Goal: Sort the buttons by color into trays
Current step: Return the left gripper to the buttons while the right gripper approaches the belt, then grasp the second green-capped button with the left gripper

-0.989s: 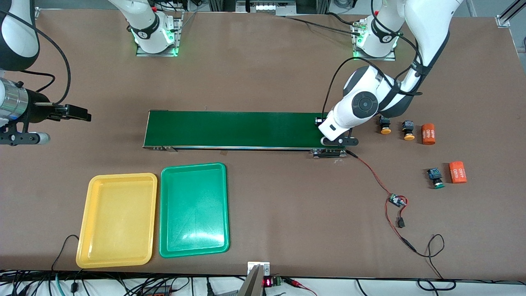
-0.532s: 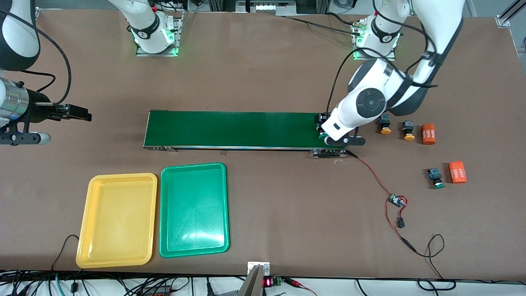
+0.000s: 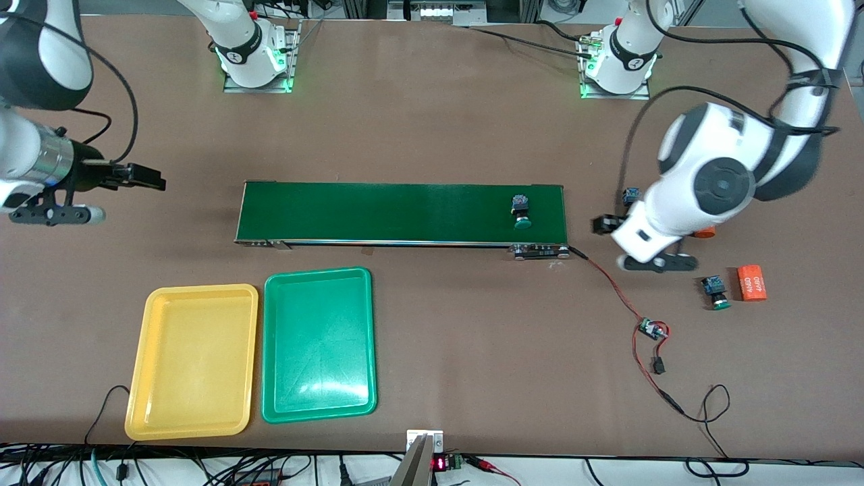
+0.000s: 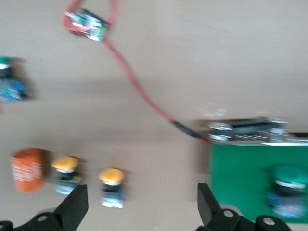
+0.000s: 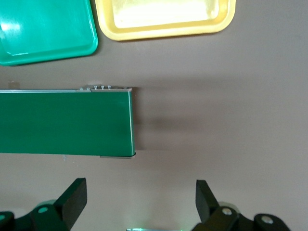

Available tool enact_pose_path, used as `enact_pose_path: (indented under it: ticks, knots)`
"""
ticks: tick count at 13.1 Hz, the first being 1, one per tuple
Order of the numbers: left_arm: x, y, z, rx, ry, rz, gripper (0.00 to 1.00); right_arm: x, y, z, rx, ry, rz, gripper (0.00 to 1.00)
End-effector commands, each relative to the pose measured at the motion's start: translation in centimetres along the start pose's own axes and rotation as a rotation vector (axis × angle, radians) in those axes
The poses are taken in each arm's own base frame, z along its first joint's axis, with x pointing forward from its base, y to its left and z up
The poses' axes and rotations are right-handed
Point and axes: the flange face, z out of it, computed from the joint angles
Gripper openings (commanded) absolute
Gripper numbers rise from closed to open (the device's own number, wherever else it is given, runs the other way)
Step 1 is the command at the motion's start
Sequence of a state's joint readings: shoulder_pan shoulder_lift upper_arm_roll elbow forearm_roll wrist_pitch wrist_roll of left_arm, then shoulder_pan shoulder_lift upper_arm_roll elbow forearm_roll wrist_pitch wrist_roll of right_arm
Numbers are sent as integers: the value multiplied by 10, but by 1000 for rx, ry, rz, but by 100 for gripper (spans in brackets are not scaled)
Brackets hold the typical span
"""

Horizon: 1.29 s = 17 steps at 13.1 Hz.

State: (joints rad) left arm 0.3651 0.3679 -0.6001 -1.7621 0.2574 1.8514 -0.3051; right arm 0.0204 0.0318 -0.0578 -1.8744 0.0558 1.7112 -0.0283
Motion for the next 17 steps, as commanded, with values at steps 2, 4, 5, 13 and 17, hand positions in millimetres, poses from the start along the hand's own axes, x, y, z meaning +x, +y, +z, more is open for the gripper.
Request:
enact_pose_path:
  ticks: [2, 4, 5, 13, 17]
  knots:
    - [21, -88, 27, 42, -14, 36, 100, -54, -2, 29, 4, 80, 7, 100]
    - [30, -122, 55, 58, -19, 27, 100, -66, -16, 38, 1, 119, -11, 100]
    - [37, -135, 70, 38, -6, 13, 100, -65, -31, 38, -4, 139, -9, 100]
    - [82, -208, 144, 56, 77, -31, 100, -67, -149, 66, -19, 190, -19, 100]
    - [83, -243, 196, -25, 114, -88, 100, -67, -157, 70, -15, 196, -26, 100]
